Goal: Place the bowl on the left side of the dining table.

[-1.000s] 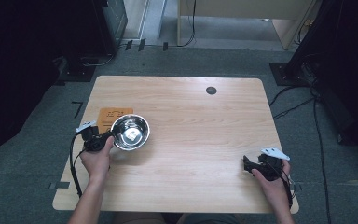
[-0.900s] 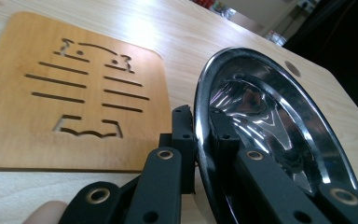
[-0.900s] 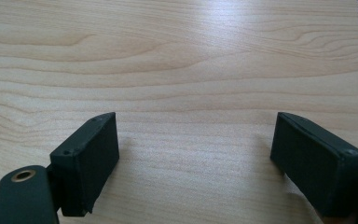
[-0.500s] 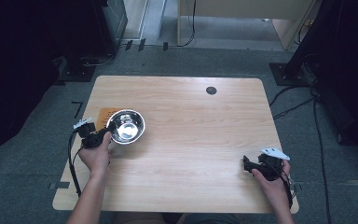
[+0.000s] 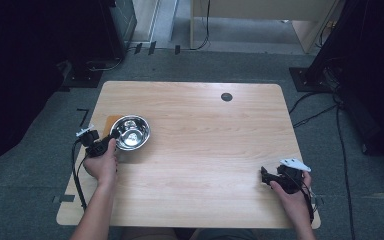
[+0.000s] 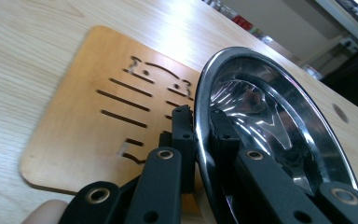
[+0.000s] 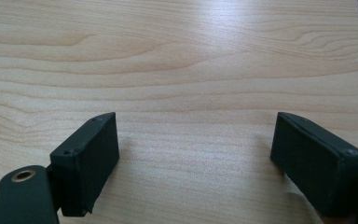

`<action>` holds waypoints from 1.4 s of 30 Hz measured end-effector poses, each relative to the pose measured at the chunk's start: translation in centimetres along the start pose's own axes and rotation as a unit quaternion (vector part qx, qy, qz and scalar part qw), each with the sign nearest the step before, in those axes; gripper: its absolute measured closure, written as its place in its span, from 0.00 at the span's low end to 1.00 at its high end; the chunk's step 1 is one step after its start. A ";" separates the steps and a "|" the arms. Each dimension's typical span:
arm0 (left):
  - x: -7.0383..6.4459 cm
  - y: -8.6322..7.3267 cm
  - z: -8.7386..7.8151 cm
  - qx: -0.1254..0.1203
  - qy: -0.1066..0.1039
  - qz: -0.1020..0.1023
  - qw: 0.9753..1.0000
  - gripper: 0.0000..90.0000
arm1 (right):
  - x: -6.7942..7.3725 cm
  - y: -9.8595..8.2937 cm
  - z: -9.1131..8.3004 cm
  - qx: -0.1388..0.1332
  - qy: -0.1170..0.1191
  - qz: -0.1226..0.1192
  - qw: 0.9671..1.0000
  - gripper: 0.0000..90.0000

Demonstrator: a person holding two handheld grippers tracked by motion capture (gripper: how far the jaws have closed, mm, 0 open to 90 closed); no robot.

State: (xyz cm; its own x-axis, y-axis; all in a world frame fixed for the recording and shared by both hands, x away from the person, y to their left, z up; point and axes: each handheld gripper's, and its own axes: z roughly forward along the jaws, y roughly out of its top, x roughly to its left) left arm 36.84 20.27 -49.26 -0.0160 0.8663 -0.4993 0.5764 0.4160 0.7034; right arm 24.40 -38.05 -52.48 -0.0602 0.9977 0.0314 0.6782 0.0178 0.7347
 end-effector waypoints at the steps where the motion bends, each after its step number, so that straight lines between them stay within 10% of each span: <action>1: 0.2 0.1 0.1 -0.003 0.003 -0.007 1.000 0.94 | 0.0 0.0 0.0 0.000 0.000 0.000 1.000 0.16; 15: 2.2 0.7 1.3 -0.017 0.039 -0.061 0.997 0.94 | 0.0 0.0 0.0 0.000 0.000 0.000 1.000 0.16; 42: 2.7 1.3 2.6 -0.036 0.071 -0.086 0.993 0.93 | 0.0 0.0 0.0 0.000 0.000 0.000 1.000 0.16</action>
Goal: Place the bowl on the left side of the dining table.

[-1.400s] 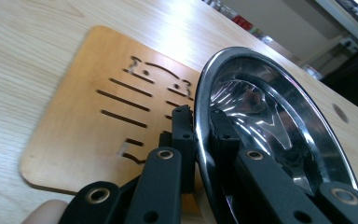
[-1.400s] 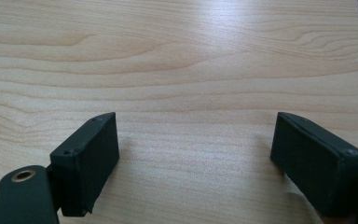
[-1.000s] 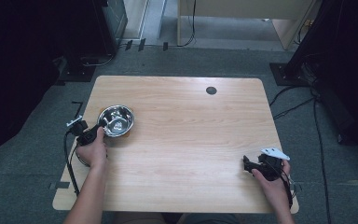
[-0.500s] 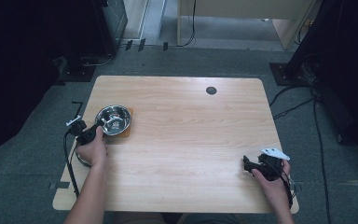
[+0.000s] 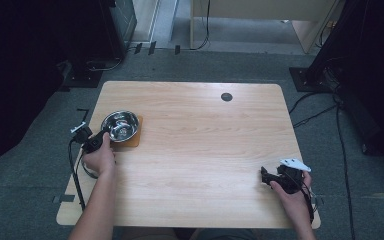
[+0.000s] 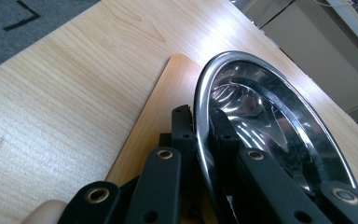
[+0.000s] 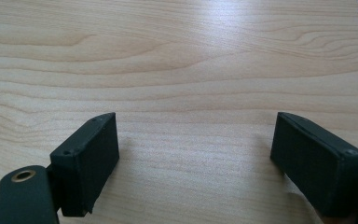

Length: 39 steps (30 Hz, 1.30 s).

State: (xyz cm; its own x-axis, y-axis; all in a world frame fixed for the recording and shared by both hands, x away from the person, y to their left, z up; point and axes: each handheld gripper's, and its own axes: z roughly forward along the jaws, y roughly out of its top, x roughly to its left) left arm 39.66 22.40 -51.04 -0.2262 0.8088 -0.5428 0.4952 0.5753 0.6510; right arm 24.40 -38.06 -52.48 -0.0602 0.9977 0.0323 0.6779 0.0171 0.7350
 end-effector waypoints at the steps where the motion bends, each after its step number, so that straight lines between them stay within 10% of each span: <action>1: 0.0 0.0 0.1 0.000 0.000 -0.001 1.000 0.93 | 0.0 0.0 0.0 0.000 0.000 0.000 1.000 0.16; 10: 0.3 -0.2 0.3 0.011 -0.001 -0.006 1.000 0.86 | 0.0 0.0 0.0 0.000 0.000 0.000 1.000 0.16; 23: 0.0 0.2 -0.5 0.012 0.003 0.014 1.000 0.14 | 0.0 0.0 0.0 0.000 0.000 0.000 1.000 0.16; 39: -0.4 -0.4 -1.6 0.004 0.036 0.072 0.997 0.08 | 0.0 0.0 0.0 0.000 0.000 0.000 1.000 0.16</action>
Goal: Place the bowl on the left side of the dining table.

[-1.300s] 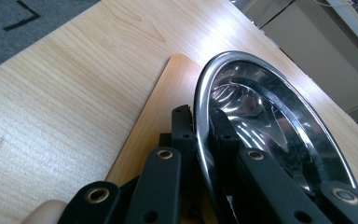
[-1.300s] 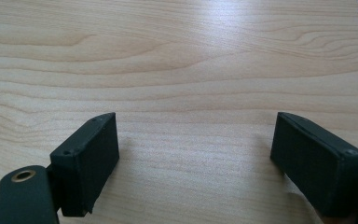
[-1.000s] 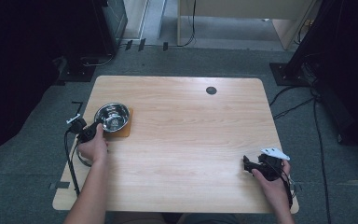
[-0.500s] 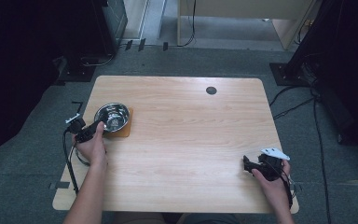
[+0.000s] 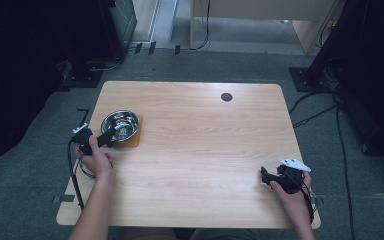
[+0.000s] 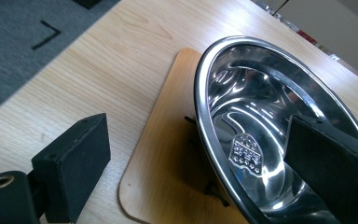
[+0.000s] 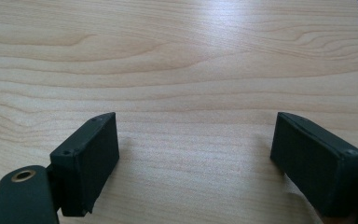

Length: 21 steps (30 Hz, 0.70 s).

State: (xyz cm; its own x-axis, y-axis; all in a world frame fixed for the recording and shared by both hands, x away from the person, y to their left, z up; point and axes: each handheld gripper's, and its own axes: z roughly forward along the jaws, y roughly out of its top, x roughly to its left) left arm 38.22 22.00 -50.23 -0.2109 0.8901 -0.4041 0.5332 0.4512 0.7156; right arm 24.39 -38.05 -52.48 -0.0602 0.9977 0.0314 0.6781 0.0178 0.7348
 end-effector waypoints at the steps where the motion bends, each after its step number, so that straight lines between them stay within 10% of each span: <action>1: 0.0 0.0 -0.1 -0.003 0.002 0.002 1.000 0.08 | 0.0 0.0 0.0 0.000 0.000 0.000 1.000 0.16; 21: 0.0 -0.8 -2.2 -0.027 -0.012 0.042 0.999 0.08 | 0.0 0.0 0.0 0.000 0.000 0.000 1.000 0.16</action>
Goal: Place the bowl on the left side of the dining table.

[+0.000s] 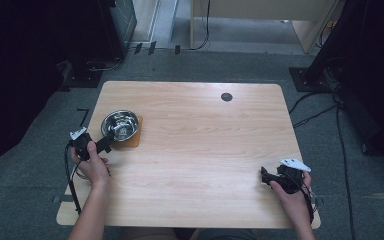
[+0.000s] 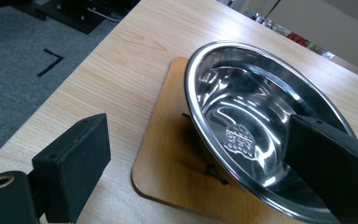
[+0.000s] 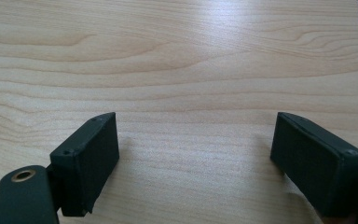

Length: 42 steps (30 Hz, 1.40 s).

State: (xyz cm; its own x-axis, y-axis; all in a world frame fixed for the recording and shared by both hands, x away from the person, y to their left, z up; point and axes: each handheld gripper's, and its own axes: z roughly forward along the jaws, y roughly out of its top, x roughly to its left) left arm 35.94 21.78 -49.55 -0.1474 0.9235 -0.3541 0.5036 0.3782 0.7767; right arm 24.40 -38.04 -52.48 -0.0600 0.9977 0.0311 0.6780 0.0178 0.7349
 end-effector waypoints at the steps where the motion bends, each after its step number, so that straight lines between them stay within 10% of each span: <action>1: 0.0 0.0 -0.1 0.003 0.000 -0.001 1.000 0.08 | 0.0 0.0 0.0 0.000 0.000 0.000 1.000 0.16; 42: -0.3 -3.5 -5.9 -0.004 -0.034 0.067 0.997 0.08 | 0.0 0.0 0.0 0.001 0.000 0.000 1.000 0.16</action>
State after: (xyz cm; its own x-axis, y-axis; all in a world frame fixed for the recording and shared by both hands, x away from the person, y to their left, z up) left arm 29.15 20.58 -49.10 -0.0212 0.9592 -0.2818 0.5073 0.2532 0.8237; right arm 24.39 -38.03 -52.47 -0.0595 0.9977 0.0310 0.6788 0.0177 0.7341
